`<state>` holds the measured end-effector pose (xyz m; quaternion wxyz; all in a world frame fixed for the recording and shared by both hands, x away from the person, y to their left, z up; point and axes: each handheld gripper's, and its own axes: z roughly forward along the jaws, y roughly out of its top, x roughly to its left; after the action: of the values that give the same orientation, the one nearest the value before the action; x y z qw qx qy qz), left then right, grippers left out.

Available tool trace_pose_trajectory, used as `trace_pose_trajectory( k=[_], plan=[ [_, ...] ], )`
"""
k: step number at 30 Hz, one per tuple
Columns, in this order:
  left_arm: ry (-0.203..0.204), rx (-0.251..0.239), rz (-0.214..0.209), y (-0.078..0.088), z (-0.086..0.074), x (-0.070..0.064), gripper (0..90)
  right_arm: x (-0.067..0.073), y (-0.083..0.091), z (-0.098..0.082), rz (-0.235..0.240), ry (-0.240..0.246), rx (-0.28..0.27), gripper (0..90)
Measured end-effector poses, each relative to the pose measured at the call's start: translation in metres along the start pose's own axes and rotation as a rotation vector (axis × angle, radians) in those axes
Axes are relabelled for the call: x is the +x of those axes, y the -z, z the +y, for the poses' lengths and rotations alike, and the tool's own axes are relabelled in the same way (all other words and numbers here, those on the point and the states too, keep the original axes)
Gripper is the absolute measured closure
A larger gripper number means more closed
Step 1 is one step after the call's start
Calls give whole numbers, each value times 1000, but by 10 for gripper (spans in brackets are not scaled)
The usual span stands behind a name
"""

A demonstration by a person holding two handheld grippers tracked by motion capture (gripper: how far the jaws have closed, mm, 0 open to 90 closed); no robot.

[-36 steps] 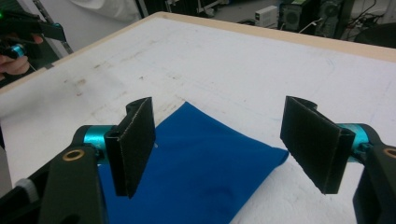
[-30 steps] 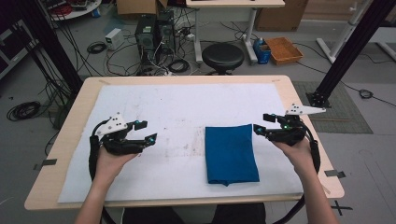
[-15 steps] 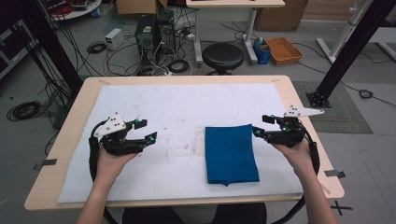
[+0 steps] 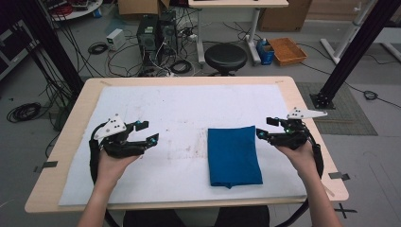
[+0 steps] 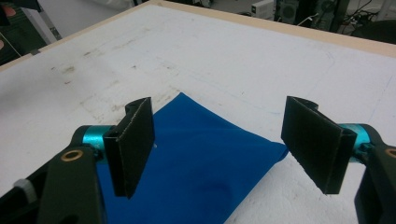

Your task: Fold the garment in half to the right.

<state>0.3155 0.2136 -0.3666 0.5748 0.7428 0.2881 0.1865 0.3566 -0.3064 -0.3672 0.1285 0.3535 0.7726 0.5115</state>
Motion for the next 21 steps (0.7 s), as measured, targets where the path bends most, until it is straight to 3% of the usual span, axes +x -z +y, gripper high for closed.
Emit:
trace_pose_trajectory(
  k=[21],
  plan=[
    [11, 5, 22, -3, -3, 1, 354, -1, -2, -3, -15, -1, 3, 258]
  ],
)
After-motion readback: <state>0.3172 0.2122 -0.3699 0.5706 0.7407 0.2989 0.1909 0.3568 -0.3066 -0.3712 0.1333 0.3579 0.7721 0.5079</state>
